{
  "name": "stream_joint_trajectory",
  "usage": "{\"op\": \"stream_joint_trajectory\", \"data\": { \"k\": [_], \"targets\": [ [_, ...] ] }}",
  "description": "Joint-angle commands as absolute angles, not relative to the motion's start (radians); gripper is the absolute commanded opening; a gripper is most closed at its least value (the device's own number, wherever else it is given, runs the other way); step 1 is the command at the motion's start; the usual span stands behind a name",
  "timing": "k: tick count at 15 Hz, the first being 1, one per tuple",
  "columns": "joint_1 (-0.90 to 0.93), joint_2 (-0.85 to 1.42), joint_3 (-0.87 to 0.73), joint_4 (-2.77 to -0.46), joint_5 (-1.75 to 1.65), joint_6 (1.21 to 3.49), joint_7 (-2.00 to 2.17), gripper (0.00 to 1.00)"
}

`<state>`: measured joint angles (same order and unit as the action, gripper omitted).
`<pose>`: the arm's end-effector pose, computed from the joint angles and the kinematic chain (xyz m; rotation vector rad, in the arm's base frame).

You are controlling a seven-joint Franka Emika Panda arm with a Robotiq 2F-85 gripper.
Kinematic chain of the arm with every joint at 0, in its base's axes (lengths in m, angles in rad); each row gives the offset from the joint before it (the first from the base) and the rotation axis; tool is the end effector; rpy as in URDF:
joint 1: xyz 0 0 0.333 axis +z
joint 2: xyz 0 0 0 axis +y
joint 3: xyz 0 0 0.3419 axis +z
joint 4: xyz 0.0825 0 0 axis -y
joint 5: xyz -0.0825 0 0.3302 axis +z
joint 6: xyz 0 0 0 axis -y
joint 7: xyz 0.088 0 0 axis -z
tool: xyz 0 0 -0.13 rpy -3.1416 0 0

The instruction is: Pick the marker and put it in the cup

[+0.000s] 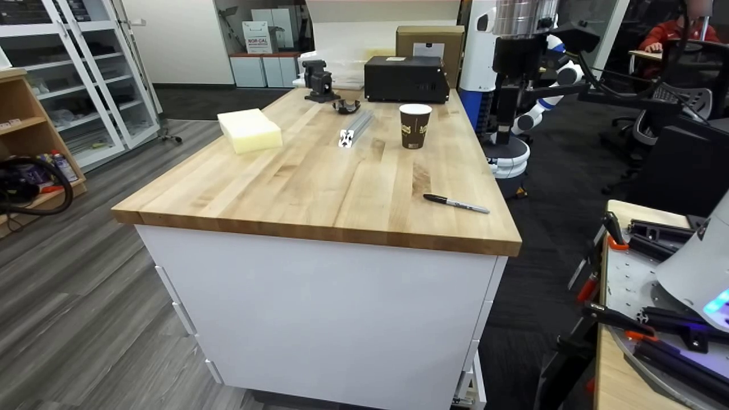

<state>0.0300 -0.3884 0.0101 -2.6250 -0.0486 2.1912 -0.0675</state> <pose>0.3394 0.0110 0.4078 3.0915 0.2104 -0.0714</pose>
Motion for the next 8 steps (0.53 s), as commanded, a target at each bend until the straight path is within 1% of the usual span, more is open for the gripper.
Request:
{"op": "stream_joint_trajectory", "data": {
  "k": [1, 8],
  "targets": [
    [0.082, -0.317, 0.026, -2.62, 0.053, 2.266, -0.06, 1.0],
    [0.158, -0.186, 0.101, -2.637, 0.13, 2.454, -0.079, 1.0]
  ]
}}
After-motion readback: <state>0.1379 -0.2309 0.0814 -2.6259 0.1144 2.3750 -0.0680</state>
